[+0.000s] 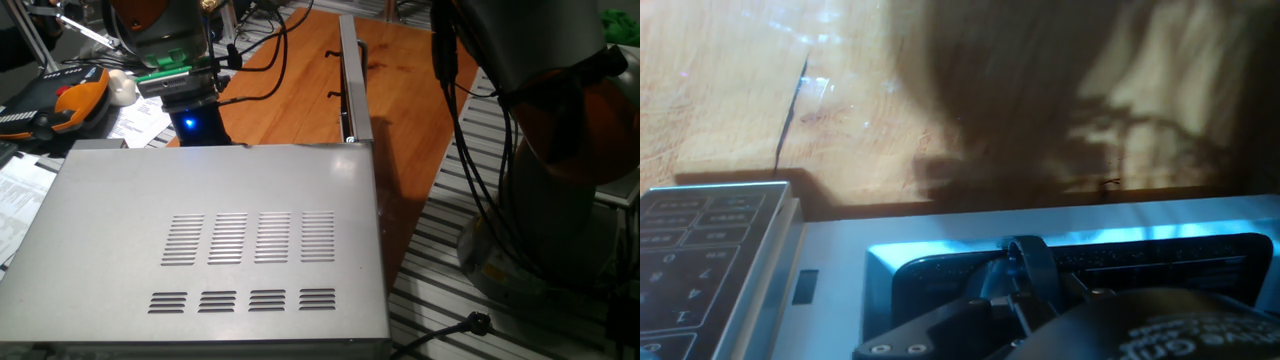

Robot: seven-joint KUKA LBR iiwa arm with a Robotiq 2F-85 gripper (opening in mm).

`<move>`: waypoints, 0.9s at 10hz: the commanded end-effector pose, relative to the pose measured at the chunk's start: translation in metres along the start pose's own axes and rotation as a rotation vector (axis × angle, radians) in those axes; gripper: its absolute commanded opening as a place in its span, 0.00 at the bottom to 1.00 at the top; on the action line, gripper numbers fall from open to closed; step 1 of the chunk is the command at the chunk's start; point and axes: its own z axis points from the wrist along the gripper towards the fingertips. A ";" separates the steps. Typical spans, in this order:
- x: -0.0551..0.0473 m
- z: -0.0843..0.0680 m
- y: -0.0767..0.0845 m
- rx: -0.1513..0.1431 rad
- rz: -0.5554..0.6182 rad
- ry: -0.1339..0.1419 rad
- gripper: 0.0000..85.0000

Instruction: Put the bowl into the microwave

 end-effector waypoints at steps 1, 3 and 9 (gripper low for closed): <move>0.000 0.001 0.000 -0.002 -0.004 0.005 0.00; 0.000 0.002 0.000 -0.005 -0.005 0.012 0.00; 0.002 -0.003 -0.004 -0.010 -0.029 0.018 0.00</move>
